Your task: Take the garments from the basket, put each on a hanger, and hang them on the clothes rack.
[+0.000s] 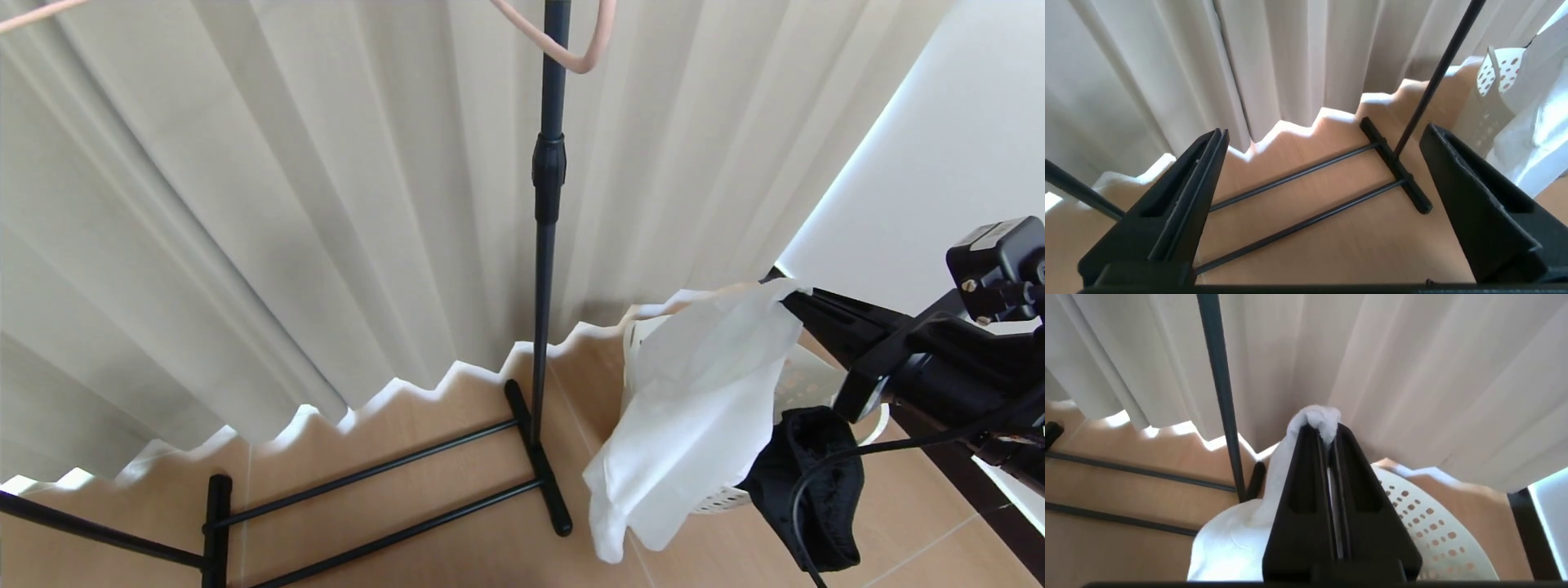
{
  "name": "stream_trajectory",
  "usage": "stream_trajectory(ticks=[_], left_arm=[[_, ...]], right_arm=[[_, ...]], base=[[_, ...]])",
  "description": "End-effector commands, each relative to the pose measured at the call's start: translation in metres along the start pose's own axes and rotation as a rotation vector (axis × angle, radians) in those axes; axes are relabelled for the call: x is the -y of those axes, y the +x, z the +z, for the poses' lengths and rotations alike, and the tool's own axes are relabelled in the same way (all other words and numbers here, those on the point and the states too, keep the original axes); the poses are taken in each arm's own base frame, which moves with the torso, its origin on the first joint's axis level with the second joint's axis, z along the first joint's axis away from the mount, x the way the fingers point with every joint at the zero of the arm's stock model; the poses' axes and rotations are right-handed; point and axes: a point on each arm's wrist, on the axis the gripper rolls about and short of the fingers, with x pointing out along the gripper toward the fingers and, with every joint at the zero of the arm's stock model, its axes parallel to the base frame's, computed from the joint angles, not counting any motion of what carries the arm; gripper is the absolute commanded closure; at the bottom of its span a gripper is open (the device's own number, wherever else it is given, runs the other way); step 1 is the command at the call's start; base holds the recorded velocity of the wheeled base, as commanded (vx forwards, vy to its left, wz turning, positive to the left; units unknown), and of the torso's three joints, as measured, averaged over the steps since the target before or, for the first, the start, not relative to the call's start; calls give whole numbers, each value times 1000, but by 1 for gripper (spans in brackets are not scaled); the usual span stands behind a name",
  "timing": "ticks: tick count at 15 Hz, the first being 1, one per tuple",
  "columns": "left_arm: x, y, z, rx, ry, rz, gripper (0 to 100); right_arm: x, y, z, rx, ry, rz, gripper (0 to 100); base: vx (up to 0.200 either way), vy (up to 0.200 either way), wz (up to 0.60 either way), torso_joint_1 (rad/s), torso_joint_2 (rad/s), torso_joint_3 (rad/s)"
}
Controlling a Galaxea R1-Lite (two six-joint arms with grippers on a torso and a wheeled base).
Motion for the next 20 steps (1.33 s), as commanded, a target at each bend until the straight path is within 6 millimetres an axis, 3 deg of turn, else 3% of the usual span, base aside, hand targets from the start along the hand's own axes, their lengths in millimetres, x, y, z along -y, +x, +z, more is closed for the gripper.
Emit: stream_trajectory(ticks=[1, 7, 20], left_arm=[[0, 0, 0, 0, 0, 0, 0], [0, 0, 0, 0, 0, 0, 0], [0, 0, 0, 0, 0, 0, 0]], right_arm=[[0, -1, 1, 7, -1, -1, 100], [0, -1, 0, 1, -2, -1, 100], [0, 1, -2, -6, -2, 2, 100]], base=[[0, 0, 0, -2, -2, 198], [0, 0, 0, 5, -42, 156], [0, 0, 0, 111, -449, -140]])
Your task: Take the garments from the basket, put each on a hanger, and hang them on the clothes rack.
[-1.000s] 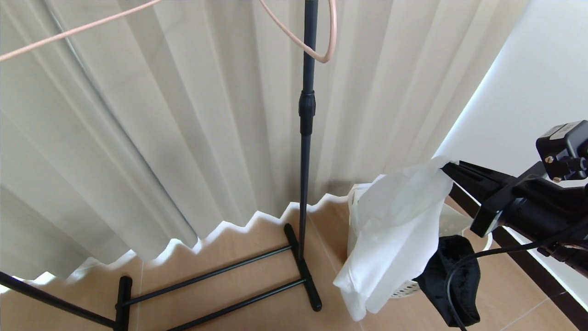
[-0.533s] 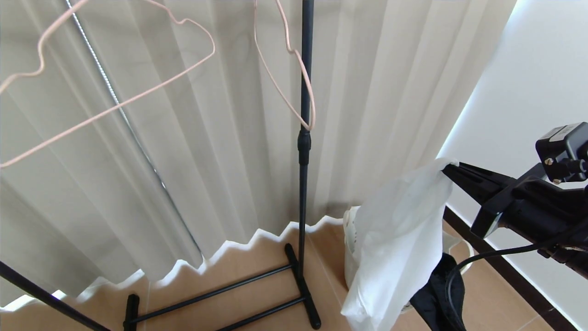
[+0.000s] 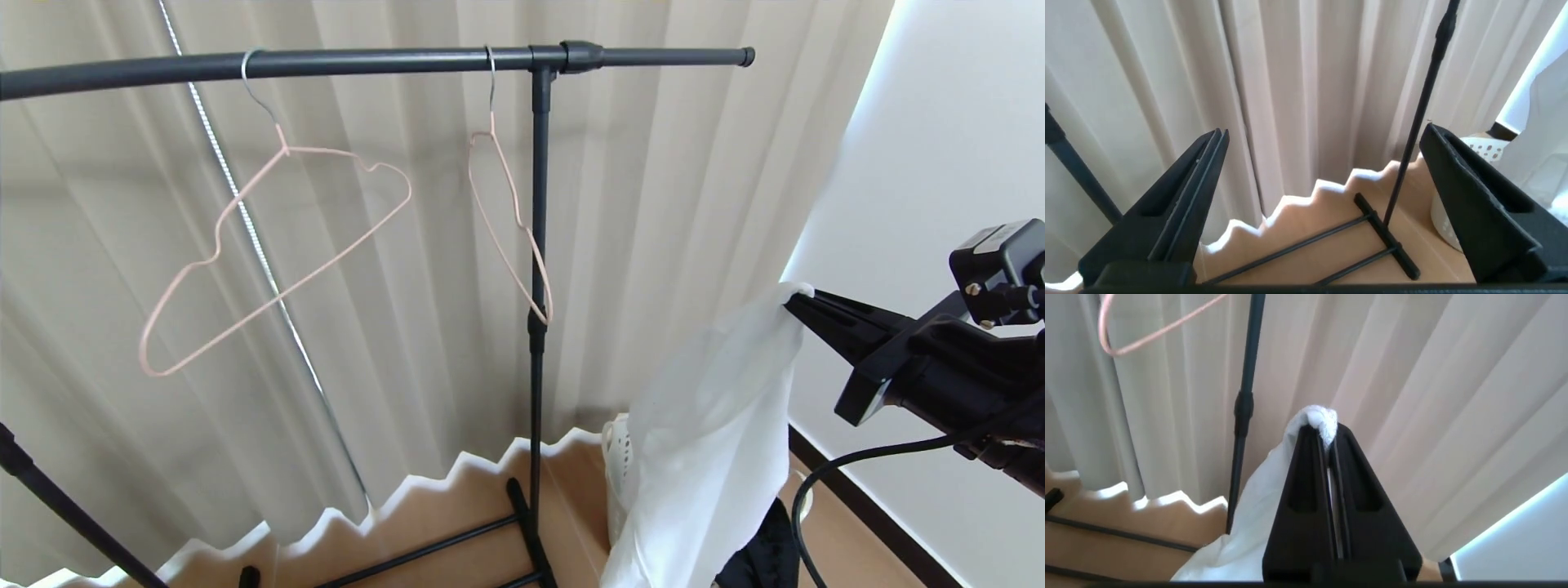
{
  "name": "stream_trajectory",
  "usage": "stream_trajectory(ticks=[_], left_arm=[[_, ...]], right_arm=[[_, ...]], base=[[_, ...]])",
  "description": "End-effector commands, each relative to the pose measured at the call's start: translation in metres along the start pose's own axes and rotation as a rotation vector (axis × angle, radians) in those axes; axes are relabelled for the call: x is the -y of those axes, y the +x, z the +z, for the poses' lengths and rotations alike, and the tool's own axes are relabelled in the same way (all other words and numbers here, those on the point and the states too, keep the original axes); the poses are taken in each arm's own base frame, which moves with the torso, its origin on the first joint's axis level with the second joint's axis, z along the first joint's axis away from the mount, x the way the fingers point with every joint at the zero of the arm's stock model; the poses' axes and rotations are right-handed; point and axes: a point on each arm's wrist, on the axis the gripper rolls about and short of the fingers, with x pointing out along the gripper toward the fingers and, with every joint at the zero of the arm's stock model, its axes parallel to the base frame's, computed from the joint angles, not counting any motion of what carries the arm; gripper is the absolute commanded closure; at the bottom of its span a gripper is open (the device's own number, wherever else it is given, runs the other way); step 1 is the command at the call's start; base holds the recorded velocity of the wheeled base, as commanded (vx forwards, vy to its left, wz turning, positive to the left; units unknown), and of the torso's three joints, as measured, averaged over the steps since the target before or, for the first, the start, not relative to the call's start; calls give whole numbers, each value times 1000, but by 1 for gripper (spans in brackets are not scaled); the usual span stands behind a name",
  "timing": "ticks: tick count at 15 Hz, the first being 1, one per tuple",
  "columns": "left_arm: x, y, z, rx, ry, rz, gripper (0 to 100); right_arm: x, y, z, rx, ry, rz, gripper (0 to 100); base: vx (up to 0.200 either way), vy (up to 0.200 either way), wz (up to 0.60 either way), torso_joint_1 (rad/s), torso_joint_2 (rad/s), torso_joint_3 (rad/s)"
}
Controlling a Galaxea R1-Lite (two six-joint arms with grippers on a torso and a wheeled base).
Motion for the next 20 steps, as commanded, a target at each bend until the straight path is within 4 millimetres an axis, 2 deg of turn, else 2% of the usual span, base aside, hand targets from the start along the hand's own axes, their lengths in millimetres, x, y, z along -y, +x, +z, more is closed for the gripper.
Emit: stream_trajectory(ticks=[1, 13, 20], left_arm=[[0, 0, 0, 0, 0, 0, 0], [0, 0, 0, 0, 0, 0, 0], [0, 0, 0, 0, -1, 0, 0]], right_arm=[[0, 1, -1, -4, 0, 3, 100], [0, 1, -1, -5, 0, 3, 100], [-1, 1, -2, -7, 0, 4, 100]], base=[[0, 0, 0, 178, -510, -149], [0, 0, 0, 216, -559, -299], [0, 0, 0, 173, -391, -296]])
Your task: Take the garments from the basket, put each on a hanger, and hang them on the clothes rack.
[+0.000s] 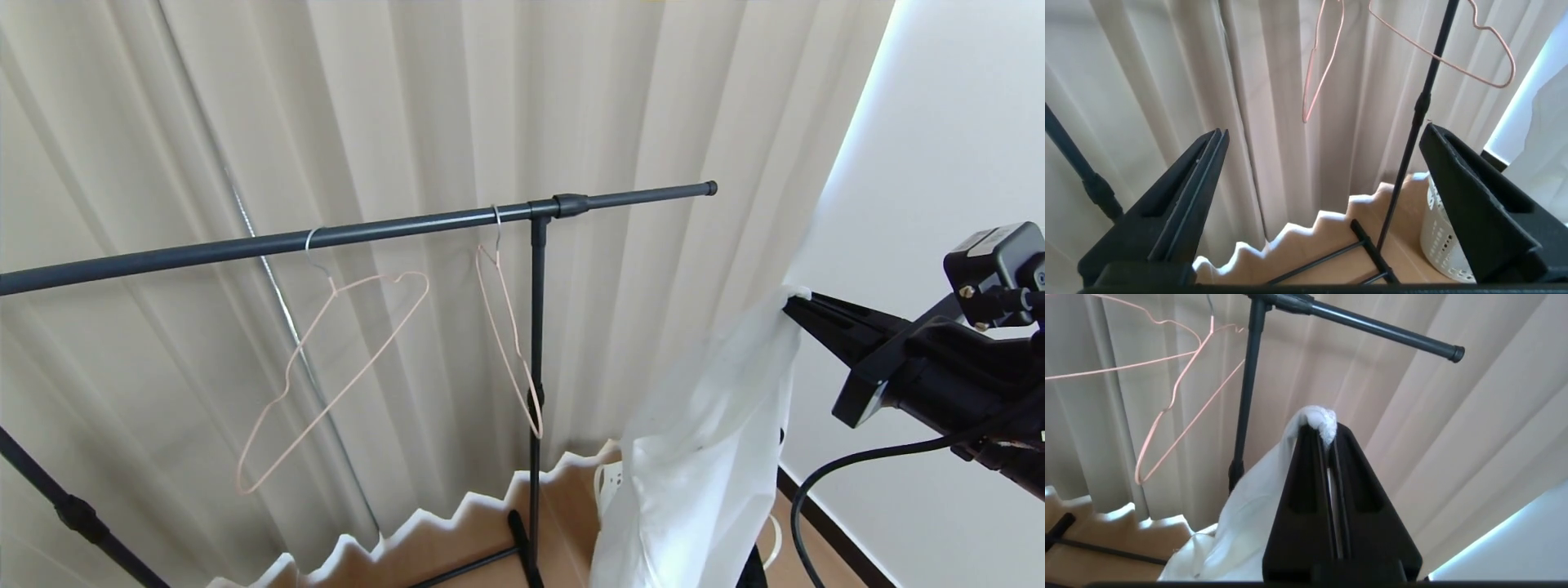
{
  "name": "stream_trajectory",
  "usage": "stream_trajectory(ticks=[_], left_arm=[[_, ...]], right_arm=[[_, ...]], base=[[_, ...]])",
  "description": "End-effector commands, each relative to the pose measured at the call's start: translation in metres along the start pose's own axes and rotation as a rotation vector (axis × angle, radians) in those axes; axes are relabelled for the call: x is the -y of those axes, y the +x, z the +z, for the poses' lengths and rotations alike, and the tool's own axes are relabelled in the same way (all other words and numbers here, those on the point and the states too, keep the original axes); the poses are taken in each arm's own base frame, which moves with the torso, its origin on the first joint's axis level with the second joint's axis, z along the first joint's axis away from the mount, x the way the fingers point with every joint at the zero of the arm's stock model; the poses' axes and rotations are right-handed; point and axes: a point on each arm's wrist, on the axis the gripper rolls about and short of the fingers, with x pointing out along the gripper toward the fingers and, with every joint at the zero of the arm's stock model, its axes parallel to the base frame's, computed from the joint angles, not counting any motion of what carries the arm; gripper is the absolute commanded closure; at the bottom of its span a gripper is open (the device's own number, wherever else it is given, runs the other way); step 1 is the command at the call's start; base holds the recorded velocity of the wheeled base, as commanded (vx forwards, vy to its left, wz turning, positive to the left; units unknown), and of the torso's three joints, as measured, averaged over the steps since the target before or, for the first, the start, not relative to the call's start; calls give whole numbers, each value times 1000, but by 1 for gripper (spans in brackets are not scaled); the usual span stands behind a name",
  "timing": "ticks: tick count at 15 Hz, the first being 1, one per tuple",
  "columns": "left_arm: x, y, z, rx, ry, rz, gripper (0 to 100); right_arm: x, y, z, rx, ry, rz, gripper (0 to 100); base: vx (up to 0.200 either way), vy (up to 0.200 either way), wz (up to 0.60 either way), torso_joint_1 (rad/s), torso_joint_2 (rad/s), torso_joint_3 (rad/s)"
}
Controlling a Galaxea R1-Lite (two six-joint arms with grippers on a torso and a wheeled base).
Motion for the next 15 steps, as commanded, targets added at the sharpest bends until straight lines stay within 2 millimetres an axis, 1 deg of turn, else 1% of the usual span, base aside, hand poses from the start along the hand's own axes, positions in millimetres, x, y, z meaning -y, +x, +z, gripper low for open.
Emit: stream_trajectory(ticks=[1, 9, 11, 13, 15], left_arm=[[0, 0, 0, 0, 0, 0, 0], [0, 0, 0, 0, 0, 0, 0], [0, 0, 0, 0, 2, 0, 0], [0, 0, 0, 0, -2, 2, 0], [0, 0, 0, 0, -2, 2, 0]], right_arm=[[0, 0, 0, -1, 0, 1, 100], [0, 0, 0, -1, 0, 1, 100], [-1, -1, -3, -10, -3, 2, 100], [-1, -2, -4, -13, -20, 4, 100], [-1, -2, -4, -15, -23, 1, 100]], base=[[0, 0, 0, 168, -364, -237], [0, 0, 0, 159, -350, -198], [0, 0, 0, 154, -339, -186], [0, 0, 0, 124, -261, -144], [0, 0, 0, 26, -69, -23]])
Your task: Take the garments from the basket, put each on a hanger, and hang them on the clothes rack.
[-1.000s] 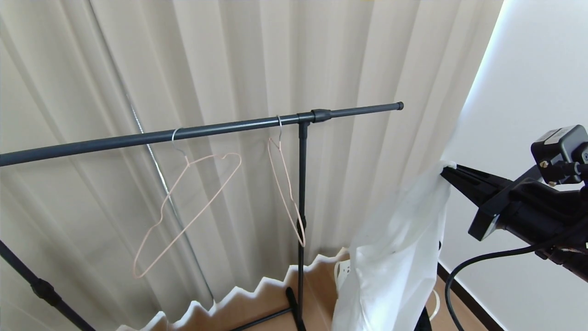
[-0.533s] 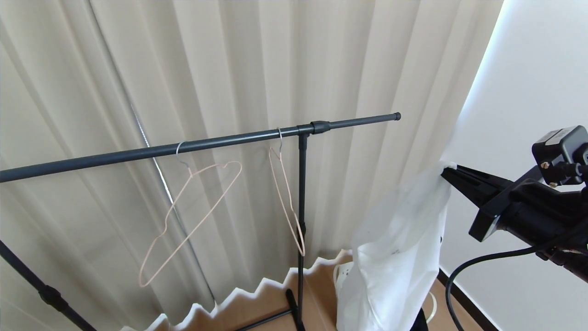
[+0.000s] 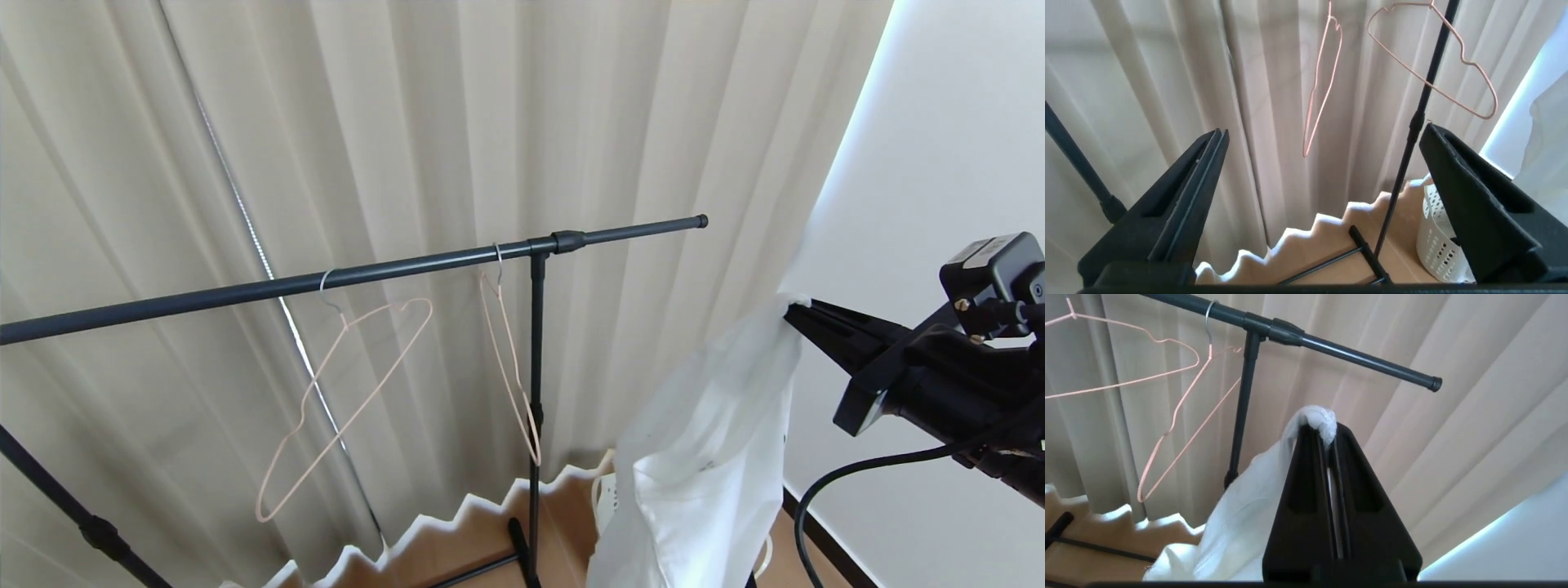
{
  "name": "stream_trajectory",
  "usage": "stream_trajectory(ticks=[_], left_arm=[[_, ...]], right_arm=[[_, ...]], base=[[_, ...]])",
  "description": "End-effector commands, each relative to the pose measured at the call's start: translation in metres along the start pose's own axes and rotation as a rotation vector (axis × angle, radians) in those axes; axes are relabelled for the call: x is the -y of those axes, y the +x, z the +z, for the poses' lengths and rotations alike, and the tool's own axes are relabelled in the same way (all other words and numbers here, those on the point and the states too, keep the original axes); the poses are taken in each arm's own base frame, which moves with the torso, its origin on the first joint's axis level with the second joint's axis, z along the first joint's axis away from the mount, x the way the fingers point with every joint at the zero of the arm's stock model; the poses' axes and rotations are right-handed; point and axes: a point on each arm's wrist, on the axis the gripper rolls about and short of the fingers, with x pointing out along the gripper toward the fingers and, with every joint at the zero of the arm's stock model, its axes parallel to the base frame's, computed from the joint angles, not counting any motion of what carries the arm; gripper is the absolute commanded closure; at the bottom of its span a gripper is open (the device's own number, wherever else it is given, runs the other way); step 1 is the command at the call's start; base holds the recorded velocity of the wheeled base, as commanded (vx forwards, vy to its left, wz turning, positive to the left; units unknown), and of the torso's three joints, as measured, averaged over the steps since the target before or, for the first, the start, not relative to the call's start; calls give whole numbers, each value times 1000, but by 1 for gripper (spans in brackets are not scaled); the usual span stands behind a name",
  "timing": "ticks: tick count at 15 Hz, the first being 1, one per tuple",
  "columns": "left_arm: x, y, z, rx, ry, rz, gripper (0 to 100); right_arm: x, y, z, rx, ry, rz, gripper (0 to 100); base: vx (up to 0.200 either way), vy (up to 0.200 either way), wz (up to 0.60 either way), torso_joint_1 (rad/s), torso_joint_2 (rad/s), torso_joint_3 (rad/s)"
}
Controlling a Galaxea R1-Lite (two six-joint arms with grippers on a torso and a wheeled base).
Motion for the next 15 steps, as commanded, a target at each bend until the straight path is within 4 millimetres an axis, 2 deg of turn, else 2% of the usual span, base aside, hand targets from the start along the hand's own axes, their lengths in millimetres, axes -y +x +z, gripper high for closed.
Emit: stream_trajectory(ticks=[1, 7, 9, 15], left_arm=[[0, 0, 0, 3, 5, 0, 0], [0, 0, 0, 3, 5, 0, 0], [0, 0, 0, 4, 4, -1, 0], [0, 0, 0, 4, 4, -1, 0]], right_arm=[[0, 0, 0, -1, -1, -2, 100], [4, 0, 0, 2, -5, -20, 100], [7, -1, 1, 6, -11, -32, 100], [7, -1, 3, 16, -11, -35, 100]], base=[[0, 0, 600, 7, 2, 2], [0, 0, 600, 2, 2, 2], [0, 0, 0, 0, 0, 0], [-200, 0, 0, -1, 5, 3]])
